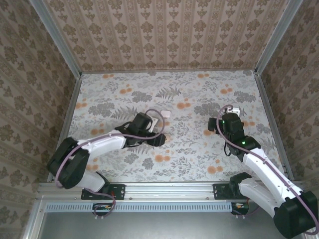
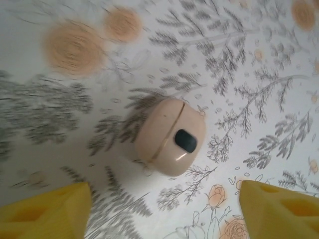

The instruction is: Insert wireless bluetooth earbuds into charging case

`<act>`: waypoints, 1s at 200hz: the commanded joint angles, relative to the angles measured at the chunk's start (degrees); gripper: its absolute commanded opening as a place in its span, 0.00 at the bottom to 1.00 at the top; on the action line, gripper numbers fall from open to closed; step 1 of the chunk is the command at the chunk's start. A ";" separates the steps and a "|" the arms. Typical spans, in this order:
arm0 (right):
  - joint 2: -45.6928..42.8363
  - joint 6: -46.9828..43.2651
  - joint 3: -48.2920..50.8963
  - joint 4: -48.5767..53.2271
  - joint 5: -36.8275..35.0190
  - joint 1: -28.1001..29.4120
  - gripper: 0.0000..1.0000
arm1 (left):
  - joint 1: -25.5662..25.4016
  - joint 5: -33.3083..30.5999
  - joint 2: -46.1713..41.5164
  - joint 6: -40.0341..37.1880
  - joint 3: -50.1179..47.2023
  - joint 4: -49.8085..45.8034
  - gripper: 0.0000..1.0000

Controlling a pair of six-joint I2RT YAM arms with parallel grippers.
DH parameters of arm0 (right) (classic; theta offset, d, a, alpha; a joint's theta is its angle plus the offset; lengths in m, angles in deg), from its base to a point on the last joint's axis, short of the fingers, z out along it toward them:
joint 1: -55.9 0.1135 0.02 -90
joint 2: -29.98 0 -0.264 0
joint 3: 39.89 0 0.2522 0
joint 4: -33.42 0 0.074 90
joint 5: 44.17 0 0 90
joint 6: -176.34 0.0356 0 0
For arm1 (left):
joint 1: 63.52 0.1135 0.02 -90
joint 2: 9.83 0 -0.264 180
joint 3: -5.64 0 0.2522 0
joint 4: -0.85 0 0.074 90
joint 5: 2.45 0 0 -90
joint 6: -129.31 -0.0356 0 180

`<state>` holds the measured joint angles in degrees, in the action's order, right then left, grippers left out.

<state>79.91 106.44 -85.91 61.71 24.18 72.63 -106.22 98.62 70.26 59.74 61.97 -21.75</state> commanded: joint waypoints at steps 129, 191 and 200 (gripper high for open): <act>12.43 -19.30 10.92 -40.54 -3.49 -6.19 1.00 | 23.60 -32.52 -21.90 -30.48 -19.40 25.22 1.00; 22.73 -17.01 13.46 -56.10 0.33 -9.67 1.00 | 32.51 -25.73 -14.31 -25.58 -25.71 41.53 1.00; 23.46 -17.10 13.17 -56.78 0.94 -9.98 1.00 | 33.22 -24.30 -13.90 -26.45 -26.66 44.56 1.00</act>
<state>101.01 89.06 -73.43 13.58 22.35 63.52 -74.59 70.88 55.46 33.22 37.23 11.45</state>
